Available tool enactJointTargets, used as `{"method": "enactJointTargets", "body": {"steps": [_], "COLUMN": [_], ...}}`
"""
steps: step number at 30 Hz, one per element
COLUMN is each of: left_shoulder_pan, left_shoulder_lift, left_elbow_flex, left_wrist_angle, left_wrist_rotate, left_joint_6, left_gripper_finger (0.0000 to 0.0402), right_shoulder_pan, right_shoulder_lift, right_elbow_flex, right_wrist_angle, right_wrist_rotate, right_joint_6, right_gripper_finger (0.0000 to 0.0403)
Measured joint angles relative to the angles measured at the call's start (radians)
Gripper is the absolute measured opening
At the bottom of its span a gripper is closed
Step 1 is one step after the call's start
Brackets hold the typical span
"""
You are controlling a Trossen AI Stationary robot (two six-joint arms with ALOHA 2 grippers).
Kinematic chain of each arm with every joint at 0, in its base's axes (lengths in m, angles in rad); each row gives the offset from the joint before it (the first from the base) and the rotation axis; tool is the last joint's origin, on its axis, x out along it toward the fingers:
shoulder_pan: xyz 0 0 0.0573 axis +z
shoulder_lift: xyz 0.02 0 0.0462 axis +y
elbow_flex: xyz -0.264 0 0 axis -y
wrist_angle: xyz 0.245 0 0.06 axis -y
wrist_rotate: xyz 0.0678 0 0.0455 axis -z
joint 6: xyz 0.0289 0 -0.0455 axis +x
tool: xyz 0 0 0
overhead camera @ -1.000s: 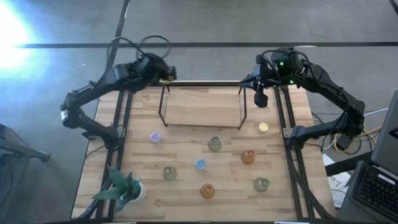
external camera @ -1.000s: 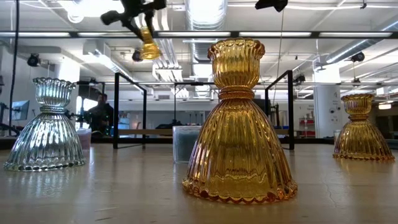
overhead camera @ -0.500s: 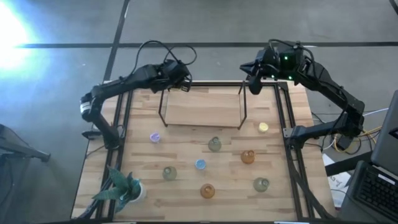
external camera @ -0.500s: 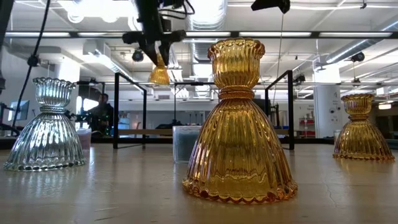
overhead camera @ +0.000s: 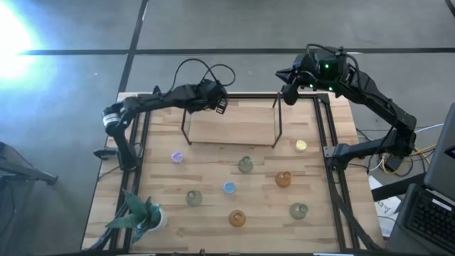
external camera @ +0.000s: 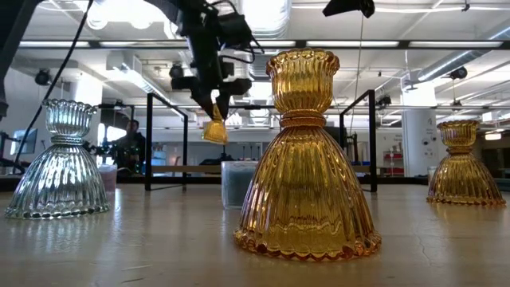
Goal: Pick & Place candle stick holders
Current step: Put the top left yellow glass candle holder on the shelf
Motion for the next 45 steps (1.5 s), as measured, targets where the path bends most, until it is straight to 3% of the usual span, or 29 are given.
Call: {"method": "enactJointTargets", "body": {"steps": [7, 15, 23, 31, 42, 45], "left_shoulder_pan": [0.018, 0.019, 0.083, 0.113, 0.107, 0.107], "left_shoulder_lift": [-0.034, -0.066, -0.082, -0.075, 0.006, 0.008], "left_elbow_flex": [-0.131, -0.132, -0.116, -0.117, -0.111, -0.111], "left_wrist_angle": [0.103, 0.193, 0.233, 0.418, 0.485, 0.468], "left_wrist_rotate": [0.019, 0.131, 0.535, 0.760, 0.791, 0.738], "left_joint_6": [-0.010, 0.348, 0.660, 0.721, 0.718, 0.730], "left_gripper_finger": [0.0141, 0.0141, 0.0141, 0.0142, 0.0142, 0.0142], "right_shoulder_pan": [-0.001, -0.005, -0.005, -0.005, -0.005, -0.005], "right_shoulder_lift": [0.000, 0.001, 0.001, 0.001, 0.001, 0.002], "right_elbow_flex": [0.000, 0.000, 0.000, 0.000, -0.001, -0.001], "right_wrist_angle": [0.000, 0.000, -0.001, 0.000, 0.001, 0.002], "right_wrist_rotate": [-0.001, -0.003, -0.003, -0.003, -0.003, -0.003], "right_joint_6": [0.007, 0.004, 0.005, 0.004, -0.003, -0.004], "right_gripper_finger": [0.0027, 0.0027, 0.0027, 0.0027, 0.0027, 0.0027]}}
